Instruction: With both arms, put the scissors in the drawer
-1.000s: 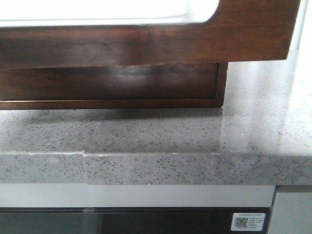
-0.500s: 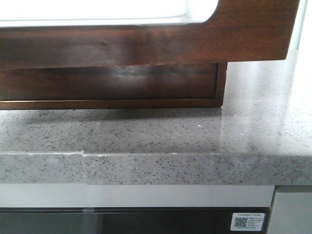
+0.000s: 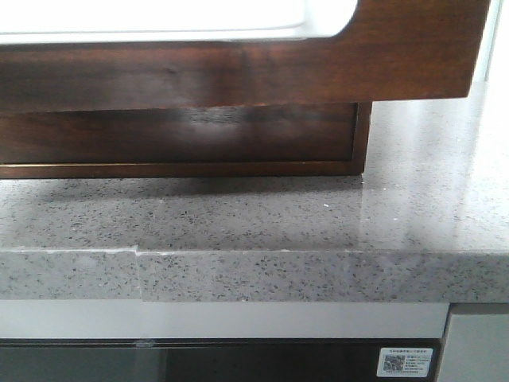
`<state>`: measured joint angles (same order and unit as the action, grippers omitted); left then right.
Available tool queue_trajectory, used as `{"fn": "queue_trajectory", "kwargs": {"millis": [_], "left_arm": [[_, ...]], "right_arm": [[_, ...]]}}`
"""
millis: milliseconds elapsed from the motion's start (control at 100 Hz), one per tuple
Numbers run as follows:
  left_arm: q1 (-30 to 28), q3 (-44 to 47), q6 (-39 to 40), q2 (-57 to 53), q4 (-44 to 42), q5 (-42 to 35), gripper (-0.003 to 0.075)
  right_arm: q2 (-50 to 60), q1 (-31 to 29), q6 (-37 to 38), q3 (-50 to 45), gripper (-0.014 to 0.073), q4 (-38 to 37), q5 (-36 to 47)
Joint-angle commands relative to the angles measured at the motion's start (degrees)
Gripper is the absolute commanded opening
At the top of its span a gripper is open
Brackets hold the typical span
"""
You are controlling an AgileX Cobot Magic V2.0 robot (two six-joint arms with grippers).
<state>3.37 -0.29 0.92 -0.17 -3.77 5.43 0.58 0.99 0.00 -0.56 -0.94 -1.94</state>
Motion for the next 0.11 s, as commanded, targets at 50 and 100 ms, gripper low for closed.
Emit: {"fn": "queue_trajectory", "kwargs": {"millis": [50,100], "left_arm": [[0.42,2.07,0.66,-1.80,0.18,-4.67,-0.0020],[0.42,2.07,0.66,-1.80,0.18,-4.67,-0.0020]], "right_arm": [[1.20,-0.30,0.00,-0.95,-0.0069,-0.11,4.41],[1.20,-0.30,0.00,-0.95,-0.0069,-0.11,4.41]]}}
